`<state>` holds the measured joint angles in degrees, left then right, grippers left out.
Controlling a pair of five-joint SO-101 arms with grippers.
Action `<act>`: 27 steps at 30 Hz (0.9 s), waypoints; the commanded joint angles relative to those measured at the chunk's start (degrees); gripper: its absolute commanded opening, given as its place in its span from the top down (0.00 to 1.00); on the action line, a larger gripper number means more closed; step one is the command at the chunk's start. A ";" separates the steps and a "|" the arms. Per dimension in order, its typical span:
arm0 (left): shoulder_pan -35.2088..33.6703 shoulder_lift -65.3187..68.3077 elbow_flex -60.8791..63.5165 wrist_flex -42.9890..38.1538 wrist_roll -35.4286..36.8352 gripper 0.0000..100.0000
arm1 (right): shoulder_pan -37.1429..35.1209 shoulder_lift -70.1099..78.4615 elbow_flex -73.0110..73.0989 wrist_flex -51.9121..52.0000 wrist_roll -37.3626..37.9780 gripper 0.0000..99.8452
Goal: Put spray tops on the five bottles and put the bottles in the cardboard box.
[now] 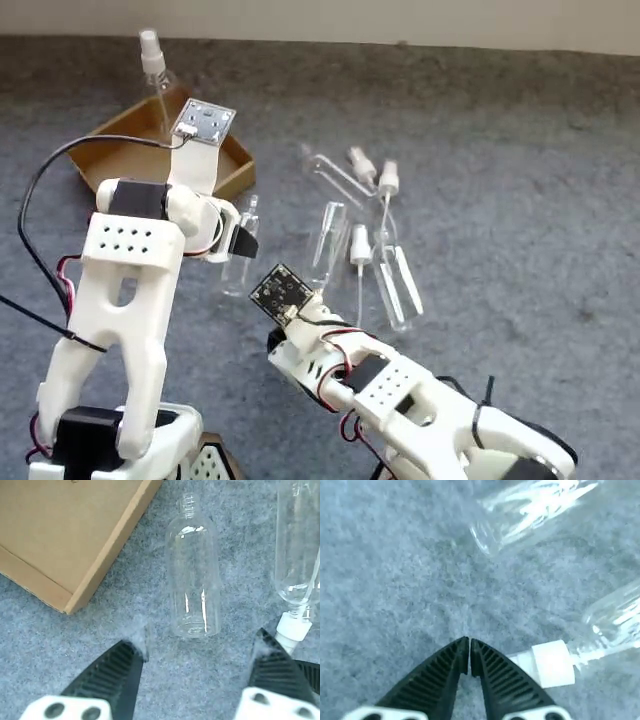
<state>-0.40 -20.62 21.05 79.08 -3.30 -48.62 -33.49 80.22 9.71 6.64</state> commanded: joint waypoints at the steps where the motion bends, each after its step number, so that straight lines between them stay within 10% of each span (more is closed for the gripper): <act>1: -0.57 -2.33 -0.22 -1.05 0.53 0.72 | 1.19 3.91 -3.38 -2.07 -0.18 0.99; 16: -0.57 -2.33 -0.22 -1.14 0.18 0.72 | 16.92 4.79 -3.03 0.22 -0.09 0.99; 27: -0.31 -2.42 1.19 -2.99 -13.36 0.72 | 26.86 -0.31 -3.30 10.07 -0.18 0.99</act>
<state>-0.40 -20.70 22.90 78.64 -15.25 -25.58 -30.15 78.02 18.42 6.37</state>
